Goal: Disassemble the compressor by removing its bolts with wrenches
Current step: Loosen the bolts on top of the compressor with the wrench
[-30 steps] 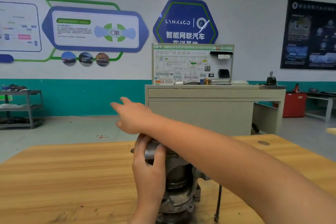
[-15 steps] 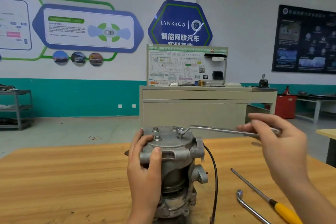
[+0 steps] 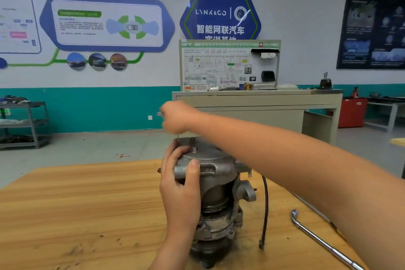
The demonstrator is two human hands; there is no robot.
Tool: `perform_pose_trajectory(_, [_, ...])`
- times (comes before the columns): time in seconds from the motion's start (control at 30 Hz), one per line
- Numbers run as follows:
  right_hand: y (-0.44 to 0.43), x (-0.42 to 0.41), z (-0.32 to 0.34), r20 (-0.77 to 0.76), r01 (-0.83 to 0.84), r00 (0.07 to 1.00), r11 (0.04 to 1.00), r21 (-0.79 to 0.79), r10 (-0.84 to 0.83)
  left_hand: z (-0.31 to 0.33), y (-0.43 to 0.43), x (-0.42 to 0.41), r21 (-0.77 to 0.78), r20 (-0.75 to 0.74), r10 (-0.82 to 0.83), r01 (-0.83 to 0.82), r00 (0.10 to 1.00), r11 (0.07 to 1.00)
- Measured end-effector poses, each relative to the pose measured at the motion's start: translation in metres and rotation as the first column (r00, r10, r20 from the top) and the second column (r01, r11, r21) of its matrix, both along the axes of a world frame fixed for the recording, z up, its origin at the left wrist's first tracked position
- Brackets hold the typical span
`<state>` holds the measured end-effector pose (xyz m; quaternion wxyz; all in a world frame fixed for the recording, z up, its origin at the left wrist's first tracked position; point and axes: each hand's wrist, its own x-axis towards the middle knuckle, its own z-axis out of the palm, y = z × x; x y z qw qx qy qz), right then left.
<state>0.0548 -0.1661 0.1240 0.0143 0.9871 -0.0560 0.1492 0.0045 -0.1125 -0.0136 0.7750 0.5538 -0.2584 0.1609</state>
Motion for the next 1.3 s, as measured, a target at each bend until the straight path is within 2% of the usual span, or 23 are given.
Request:
perform_pose_trajectory(0.03, [0.021, -0.009, -0.009, 0.080, -0.051, 0.995, 0.982, -0.182, 0.067, 0.005, 0.002, -0.001, 0.006, 0.007, 0.023, -0.023, 1.000, 1.000])
perform_pose_trajectory(0.07, [0.041, -0.023, -0.020, 0.198, -0.078, 0.966, 0.919, -0.387, 0.165, 0.015, 0.004, -0.004, -0.019, 0.008, 0.074, -0.074, 0.997, 0.997])
perform_pose_trajectory(0.1, [0.055, -0.043, -0.030, 0.283, -0.072, 0.920, 0.827, -0.557, 0.271, 0.026, 0.004, -0.004, -0.030, 0.048, 0.245, -0.244, 0.968, 0.969])
perform_pose_trajectory(0.13, [0.065, -0.063, -0.039, 0.374, -0.047, 0.860, 0.783, -0.620, 0.348, 0.032, 0.006, -0.011, 0.045, 0.077, 0.337, -0.341, 0.938, 0.939])
perform_pose_trajectory(0.17, [0.065, -0.084, -0.047, 0.470, -0.064, 0.785, 0.807, -0.587, 0.404, 0.037, 0.015, -0.030, 0.168, 0.017, 0.246, -0.246, 0.969, 0.955])
perform_pose_trajectory(0.23, [0.043, -0.125, -0.066, 0.685, -0.217, 0.542, 0.868, -0.446, 0.487, 0.036, 0.015, -0.043, 0.121, 0.020, 0.233, -0.234, 0.972, 0.965])
perform_pose_trajectory(0.27, [0.027, -0.149, -0.073, 0.778, -0.300, 0.440, 0.890, -0.343, 0.448, 0.029, 0.005, -0.036, 0.087, 0.083, 0.119, -0.126, 0.989, 0.988])
perform_pose_trajectory(0.3, [0.010, -0.172, -0.079, 0.840, -0.367, 0.400, 0.904, -0.220, 0.367, 0.019, -0.003, -0.030, 0.067, 0.119, 0.134, -0.143, 0.984, 0.988])
perform_pose_trajectory(0.33, [-0.006, -0.192, -0.083, 0.886, -0.389, 0.400, 0.919, -0.069, 0.236, 0.010, -0.006, -0.020, 0.080, 0.071, 0.163, -0.168, 0.984, 0.983])
perform_pose_trajectory(0.37, [-0.022, -0.205, -0.085, 0.909, -0.370, 0.413, 0.923, 0.109, 0.058, 0.003, -0.001, -0.009, 0.085, 0.051, 0.057, -0.061, 0.997, 0.995])
perform_pose_trajectory(0.47, [-0.081, -0.200, -0.084, 0.824, -0.323, 0.411, 0.783, 0.531, -0.389, 0.001, 0.000, 0.002, 0.033, 0.022, 0.021, -0.022, 1.000, 0.999])
perform_pose_trajectory(0.5, [-0.101, -0.187, -0.078, 0.754, -0.272, 0.456, 0.733, 0.623, -0.472, 0.003, -0.001, 0.002, 0.023, 0.019, 0.015, -0.016, 1.000, 1.000])
perform_pose_trajectory(0.57, [-0.138, -0.145, -0.064, 0.581, -0.090, 0.608, 0.680, 0.727, -0.541, 0.003, -0.002, -0.001, 0.010, 0.012, -0.001, 0.001, 1.000, 1.000])
perform_pose_trajectory(0.67, [-0.156, -0.073, -0.036, 0.294, 0.200, 0.807, 0.707, 0.679, -0.511, 0.000, -0.001, 0.003, -0.004, 0.002, -0.018, 0.018, 1.000, 1.000])
perform_pose_trajectory(0.77, [-0.129, -0.026, -0.006, -0.013, 0.347, 0.916, 0.776, 0.527, -0.401, 0.001, -0.002, 0.001, 0.001, 0.020, -0.023, 0.023, 1.000, 1.000])
perform_pose_trajectory(0.83, [-0.099, -0.008, 0.011, -0.183, 0.357, 0.932, 0.882, 0.308, -0.314, 0.001, -0.002, 0.001, 0.011, 0.009, -0.011, 0.011, 1.000, 1.000])
perform_pose_trajectory(0.9, [-0.055, 0.005, 0.016, -0.240, 0.221, 0.952, 0.969, 0.114, -0.189, 0.001, -0.001, 0.001, -0.005, 0.016, 0.002, -0.002, 1.000, 1.000])
perform_pose_trajectory(1.0, [0.020, 0.014, -0.009, -0.118, 0.040, 0.992, 0.994, -0.103, -0.053, 0.002, -0.002, 0.003, -0.030, 0.049, 0.017, -0.016, 0.999, 0.999])
perform_pose_trajectory(1.1, [0.069, -0.017, -0.031, 0.135, -0.128, 0.980, 0.984, -0.126, 0.144, 0.005, -0.002, 0.003, 0.006, 0.082, 0.033, -0.034, 0.996, 0.999])
perform_pose_trajectory(1.17, [0.076, -0.055, -0.038, 0.297, -0.288, 0.904, 0.951, -0.111, 0.309, 0.006, 0.000, 0.000, 0.060, 0.142, 0.059, -0.068, 0.988, 0.996])
perform_pose_trajectory(1.2, [0.073, -0.076, -0.043, 0.396, -0.390, 0.830, 0.916, -0.095, 0.394, 0.010, 0.002, -0.004, 0.044, 0.153, 0.067, -0.074, 0.986, 0.996])
perform_pose_trajectory(1.23, [0.069, -0.098, -0.047, 0.489, -0.485, 0.745, 0.872, -0.069, 0.453, 0.016, -0.001, -0.015, -0.017, 0.173, 0.008, -0.005, 0.985, 1.000])
perform_pose_trajectory(1.3, [0.050, -0.142, -0.058, 0.672, -0.577, 0.616, 0.816, 0.031, 0.410, 0.026, -0.010, -0.031, -0.136, 0.332, -0.188, 0.245, 0.924, 0.960])
